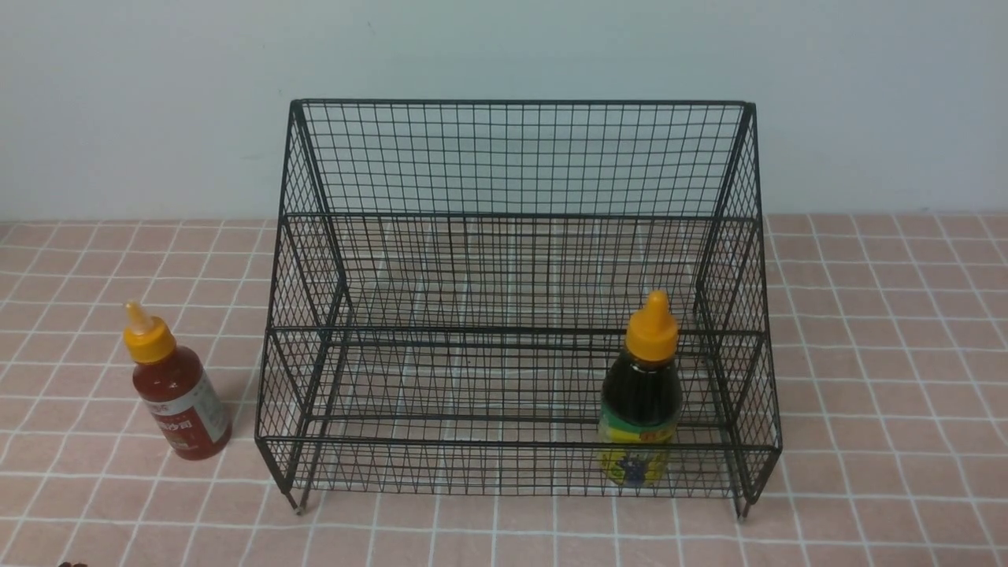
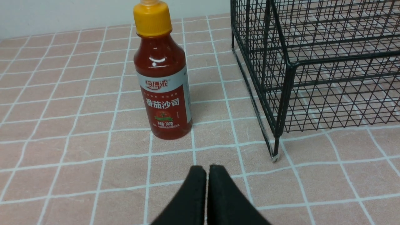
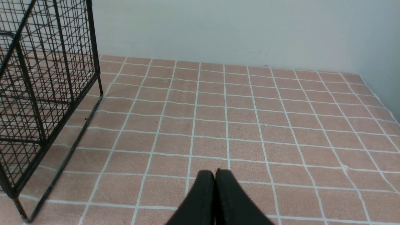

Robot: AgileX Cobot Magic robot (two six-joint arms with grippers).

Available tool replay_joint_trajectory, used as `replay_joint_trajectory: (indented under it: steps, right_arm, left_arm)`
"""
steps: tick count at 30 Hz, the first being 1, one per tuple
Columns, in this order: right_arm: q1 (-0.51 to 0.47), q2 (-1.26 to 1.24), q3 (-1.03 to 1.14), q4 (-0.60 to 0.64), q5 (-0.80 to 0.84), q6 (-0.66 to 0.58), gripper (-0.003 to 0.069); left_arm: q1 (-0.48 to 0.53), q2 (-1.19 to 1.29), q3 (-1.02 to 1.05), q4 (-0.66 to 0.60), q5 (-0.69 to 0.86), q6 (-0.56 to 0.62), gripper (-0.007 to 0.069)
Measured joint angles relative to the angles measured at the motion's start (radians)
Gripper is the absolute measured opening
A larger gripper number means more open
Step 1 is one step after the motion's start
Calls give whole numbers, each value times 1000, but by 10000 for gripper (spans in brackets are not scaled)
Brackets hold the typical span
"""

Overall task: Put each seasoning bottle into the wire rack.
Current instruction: Use the left arm to grab the condiment bottle closest to it

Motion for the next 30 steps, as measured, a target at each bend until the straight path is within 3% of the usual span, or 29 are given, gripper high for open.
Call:
replay_joint_trajectory:
  steps: [3,8,13,16,18,22,30]
  right_arm:
    - [0,0,0,0,0,-1,-12]
    - [-1,0,0,0,0,-9,-12]
    - [-2,0,0,1,0,-9,-12]
    - [-3,0,0,2,0,-9,-12]
    - [-3,0,0,2,0,-9,-12]
    - [-3,0,0,2,0,-9,-12]
    - [-3,0,0,2,0,-12,-12]
  left_arm:
    - [0,0,3,-71,-97,-33,-7]
    - [0,0,3,-273,-458,-96,-7]
    - [0,0,2,-335,-748,-77,-7]
    - [0,20,-57,-336,-750,-45,-7]
    - [0,56,-116,-333,-705,-39,-7]
    - [0,242,-340,-326,-422,-37,-7]
    - [0,815,-816,-288,398,-27,-7]
